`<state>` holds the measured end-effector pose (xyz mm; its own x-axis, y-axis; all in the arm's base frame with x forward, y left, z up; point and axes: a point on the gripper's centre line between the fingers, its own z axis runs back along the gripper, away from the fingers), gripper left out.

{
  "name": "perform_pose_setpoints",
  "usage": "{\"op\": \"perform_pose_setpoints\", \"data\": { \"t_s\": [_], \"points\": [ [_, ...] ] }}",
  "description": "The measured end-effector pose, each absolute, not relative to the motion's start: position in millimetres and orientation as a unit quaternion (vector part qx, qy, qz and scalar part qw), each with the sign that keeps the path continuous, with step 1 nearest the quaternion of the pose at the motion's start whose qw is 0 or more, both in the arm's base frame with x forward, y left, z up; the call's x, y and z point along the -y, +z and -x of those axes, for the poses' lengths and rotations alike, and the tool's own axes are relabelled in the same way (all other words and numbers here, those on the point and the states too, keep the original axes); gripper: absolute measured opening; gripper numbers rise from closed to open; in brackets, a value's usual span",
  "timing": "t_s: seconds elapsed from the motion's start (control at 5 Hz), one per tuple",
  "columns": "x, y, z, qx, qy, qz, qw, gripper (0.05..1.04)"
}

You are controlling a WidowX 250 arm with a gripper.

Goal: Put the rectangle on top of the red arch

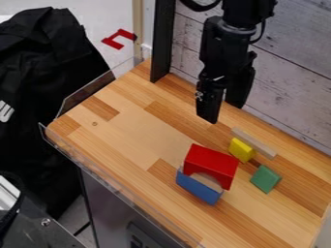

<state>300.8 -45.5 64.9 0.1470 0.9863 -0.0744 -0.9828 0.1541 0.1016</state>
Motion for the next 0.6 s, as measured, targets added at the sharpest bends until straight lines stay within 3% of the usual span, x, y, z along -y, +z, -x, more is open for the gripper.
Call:
{"op": "perform_pose_setpoints", "data": {
  "t_s": [0.2,0.6],
  "points": [
    [45,54,-297,-0.074,0.650,-0.028,0.756,0.997],
    [75,55,-304,-0.062,0.576,-0.018,0.815,0.997]
  ]
}}
